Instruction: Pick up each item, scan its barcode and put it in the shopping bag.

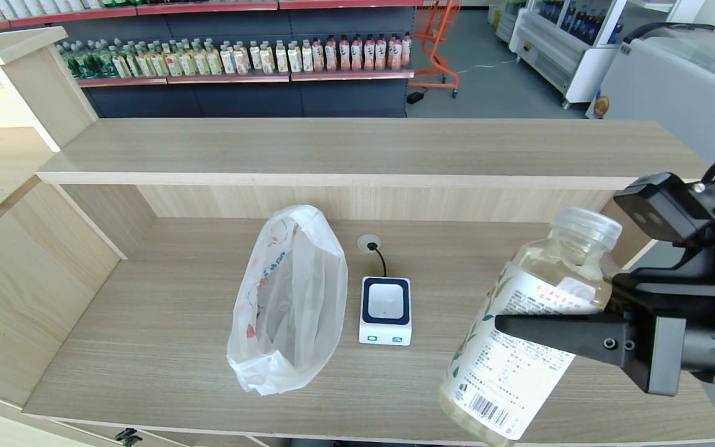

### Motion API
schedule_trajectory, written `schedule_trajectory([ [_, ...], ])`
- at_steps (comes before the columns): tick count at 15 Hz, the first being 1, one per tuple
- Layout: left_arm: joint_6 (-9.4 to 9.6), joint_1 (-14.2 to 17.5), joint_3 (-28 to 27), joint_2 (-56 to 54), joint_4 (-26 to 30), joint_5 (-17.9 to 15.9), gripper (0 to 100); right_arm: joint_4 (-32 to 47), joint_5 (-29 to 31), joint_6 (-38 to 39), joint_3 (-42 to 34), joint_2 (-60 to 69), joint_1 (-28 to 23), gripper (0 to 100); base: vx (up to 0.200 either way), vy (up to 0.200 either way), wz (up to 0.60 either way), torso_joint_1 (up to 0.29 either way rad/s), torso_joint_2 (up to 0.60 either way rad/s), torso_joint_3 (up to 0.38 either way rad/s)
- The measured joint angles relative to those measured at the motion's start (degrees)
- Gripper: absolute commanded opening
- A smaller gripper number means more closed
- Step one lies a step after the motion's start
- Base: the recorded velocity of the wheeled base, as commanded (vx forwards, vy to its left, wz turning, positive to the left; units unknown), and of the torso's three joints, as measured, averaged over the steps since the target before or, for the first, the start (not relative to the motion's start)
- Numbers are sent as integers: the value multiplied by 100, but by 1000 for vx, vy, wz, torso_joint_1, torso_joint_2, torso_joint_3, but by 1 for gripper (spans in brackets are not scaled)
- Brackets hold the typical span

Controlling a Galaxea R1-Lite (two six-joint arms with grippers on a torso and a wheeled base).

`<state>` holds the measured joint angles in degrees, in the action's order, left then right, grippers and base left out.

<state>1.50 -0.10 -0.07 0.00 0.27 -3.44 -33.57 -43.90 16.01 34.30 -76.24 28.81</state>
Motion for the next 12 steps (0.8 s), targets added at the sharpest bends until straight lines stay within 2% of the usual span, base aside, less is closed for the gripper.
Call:
schedule_trajectory([
  [12, 0, 0, -2, 0, -2, 0, 100, 126, -27, -9, 127, 24, 0, 0, 0, 0, 0, 0, 0, 0],
])
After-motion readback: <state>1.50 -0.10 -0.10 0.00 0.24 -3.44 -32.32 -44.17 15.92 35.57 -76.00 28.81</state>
